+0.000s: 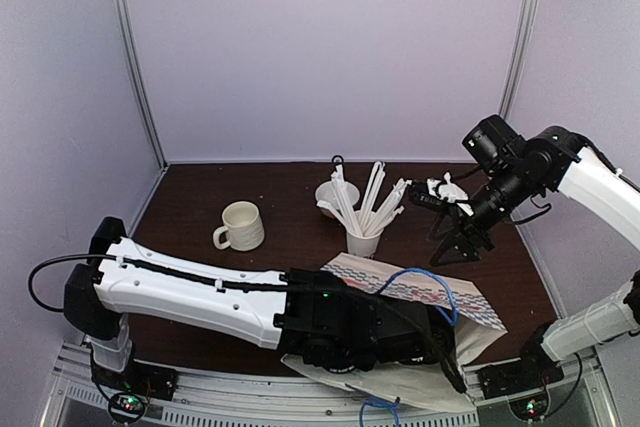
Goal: Pack the takeout coffee
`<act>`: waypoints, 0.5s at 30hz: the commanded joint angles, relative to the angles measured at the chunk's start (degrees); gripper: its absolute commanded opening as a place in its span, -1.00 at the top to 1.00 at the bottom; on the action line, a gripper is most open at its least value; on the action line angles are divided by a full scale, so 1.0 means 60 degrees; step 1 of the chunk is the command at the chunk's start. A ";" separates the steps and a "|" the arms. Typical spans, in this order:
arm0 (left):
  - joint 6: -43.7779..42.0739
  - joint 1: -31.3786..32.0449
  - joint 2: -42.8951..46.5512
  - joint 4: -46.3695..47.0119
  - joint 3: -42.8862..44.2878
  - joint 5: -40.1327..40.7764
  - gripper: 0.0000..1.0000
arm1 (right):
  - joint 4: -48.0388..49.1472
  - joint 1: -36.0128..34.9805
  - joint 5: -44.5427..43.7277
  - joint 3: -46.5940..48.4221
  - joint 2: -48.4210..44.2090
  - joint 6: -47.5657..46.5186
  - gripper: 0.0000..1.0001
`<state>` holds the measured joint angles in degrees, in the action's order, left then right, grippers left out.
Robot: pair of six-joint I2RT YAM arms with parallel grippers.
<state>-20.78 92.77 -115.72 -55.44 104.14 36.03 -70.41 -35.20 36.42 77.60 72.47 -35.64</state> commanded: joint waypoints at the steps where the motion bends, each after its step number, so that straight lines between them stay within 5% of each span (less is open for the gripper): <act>1: -0.0255 -0.0200 -0.0003 0.0682 -0.0226 -0.0007 -0.30 | 0.0124 0.0051 0.0016 -0.0114 0.0143 -0.0018 -0.25; 15: -0.0497 -0.0888 -0.0068 0.1218 -0.0327 -0.1050 -0.31 | -0.0153 0.0805 0.0376 -0.0028 0.0381 -0.0160 -0.25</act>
<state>-22.85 89.19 -115.72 -50.22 101.69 33.39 -70.50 -33.95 36.75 77.52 74.50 -35.79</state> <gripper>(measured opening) 0.722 0.624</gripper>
